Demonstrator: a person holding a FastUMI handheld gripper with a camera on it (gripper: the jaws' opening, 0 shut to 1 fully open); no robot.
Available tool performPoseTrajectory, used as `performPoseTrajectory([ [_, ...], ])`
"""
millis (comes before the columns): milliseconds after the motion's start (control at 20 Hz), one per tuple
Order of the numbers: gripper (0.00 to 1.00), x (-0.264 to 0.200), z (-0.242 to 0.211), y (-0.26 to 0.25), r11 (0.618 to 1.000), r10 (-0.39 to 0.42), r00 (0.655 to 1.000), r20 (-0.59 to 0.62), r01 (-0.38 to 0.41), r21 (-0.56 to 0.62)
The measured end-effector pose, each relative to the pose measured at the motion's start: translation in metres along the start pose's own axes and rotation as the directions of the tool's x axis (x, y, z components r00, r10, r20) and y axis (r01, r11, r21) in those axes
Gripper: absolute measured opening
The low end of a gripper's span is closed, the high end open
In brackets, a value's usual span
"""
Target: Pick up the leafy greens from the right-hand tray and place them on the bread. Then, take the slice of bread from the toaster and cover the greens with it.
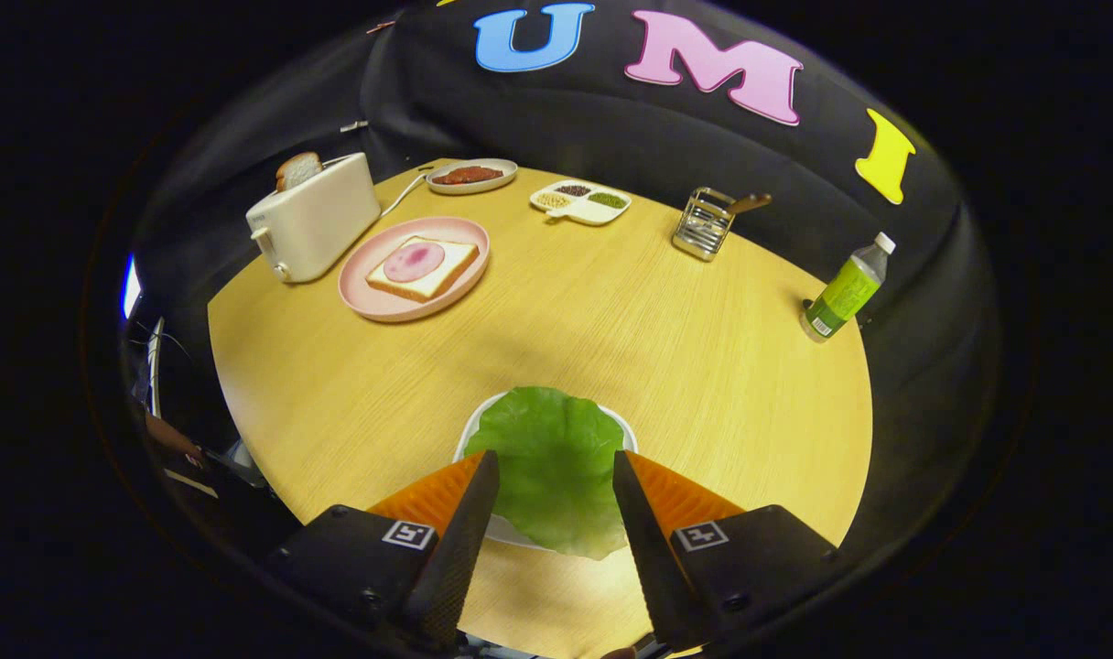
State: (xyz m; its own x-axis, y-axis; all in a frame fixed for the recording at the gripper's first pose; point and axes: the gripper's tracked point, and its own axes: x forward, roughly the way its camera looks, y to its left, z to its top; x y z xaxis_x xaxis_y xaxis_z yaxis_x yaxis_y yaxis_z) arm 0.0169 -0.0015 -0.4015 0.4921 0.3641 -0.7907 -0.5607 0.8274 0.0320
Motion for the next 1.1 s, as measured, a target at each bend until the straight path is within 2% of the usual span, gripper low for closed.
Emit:
performPoseTrajectory([
  [200, 0.76, 0.024, -0.017, 0.004, 0.999, 0.046, 0.995, -0.087, -0.046, -0.003],
  [400, 0.75, 0.043, -0.040, -0.002, 0.998, 0.024, 0.983, -0.182, -0.034, -0.052],
  [500, 0.65, 0.042, -0.042, -0.002, 0.999, 0.046, 0.978, -0.204, -0.048, -0.007],
  [550, 0.64, 0.045, -0.046, 0.000, 0.998, 0.064, 0.974, -0.217, -0.062, 0.019],
  [650, 0.58, 0.043, -0.044, 0.000, 0.998, 0.070, 0.974, -0.216, -0.066, 0.025],
  [700, 0.52, 0.042, -0.043, 0.001, 0.997, 0.076, 0.973, -0.216, -0.076, 0.009],
  [750, 0.40, 0.044, -0.044, 0.003, 0.996, 0.083, 0.974, -0.212, -0.086, -0.005],
  [800, 0.23, 0.043, -0.043, 0.007, 0.995, 0.088, 0.973, -0.212, -0.094, -0.019],
  [900, 0.08, 0.044, -0.042, 0.007, 0.995, 0.088, 0.975, -0.202, -0.094, -0.021],
  [1100, 0.08, 0.027, -0.024, 0.005, 0.996, 0.083, 0.988, -0.134, -0.078, 0.044],
])
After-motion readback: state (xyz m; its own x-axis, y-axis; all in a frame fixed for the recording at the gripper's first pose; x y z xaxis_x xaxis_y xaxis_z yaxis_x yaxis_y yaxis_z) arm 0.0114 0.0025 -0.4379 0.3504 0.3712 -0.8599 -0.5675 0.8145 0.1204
